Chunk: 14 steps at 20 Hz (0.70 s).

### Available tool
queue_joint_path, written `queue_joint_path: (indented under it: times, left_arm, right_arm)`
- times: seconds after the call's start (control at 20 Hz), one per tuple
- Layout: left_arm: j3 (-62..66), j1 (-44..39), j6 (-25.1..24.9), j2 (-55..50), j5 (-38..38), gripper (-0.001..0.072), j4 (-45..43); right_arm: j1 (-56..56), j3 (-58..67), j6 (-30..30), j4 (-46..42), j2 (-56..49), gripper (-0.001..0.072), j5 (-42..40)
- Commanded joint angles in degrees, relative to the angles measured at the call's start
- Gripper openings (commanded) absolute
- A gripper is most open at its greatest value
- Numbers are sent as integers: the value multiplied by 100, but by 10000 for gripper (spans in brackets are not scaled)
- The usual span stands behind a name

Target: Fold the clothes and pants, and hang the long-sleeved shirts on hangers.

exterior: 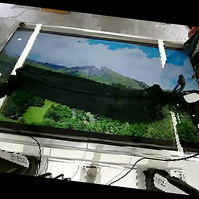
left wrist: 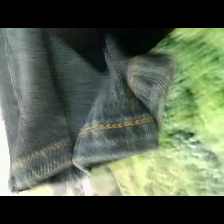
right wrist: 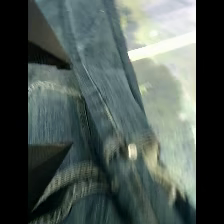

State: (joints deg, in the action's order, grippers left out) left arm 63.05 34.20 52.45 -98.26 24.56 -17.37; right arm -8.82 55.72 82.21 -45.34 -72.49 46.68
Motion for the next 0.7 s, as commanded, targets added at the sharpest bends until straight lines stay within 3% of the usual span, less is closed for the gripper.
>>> queue_joint_path:
  times: [0.0,0.1,0.15,0.35,0.5,0.65]
  left_arm:
    - [343,-267,-911,127,103,28,-63]
    - [463,-350,-1045,476,273,29,-472]
    - [481,-380,-1073,721,356,28,-743]
    - [483,-424,-1073,2020,1513,28,-1714]
    - [483,-431,-1045,2933,2577,29,-1751]
    - [483,-501,-898,3530,2887,29,-1690]
  right_arm:
    - [535,374,-396,28,-4,344,63]
    - [944,649,-393,28,-7,76,-334]
    - [1211,778,-385,28,-9,25,-704]
    - [2267,1239,66,9,-208,24,-2389]
    - [2955,1965,372,11,-1049,24,-2347]
    - [3689,2979,612,20,-2234,23,-1996]
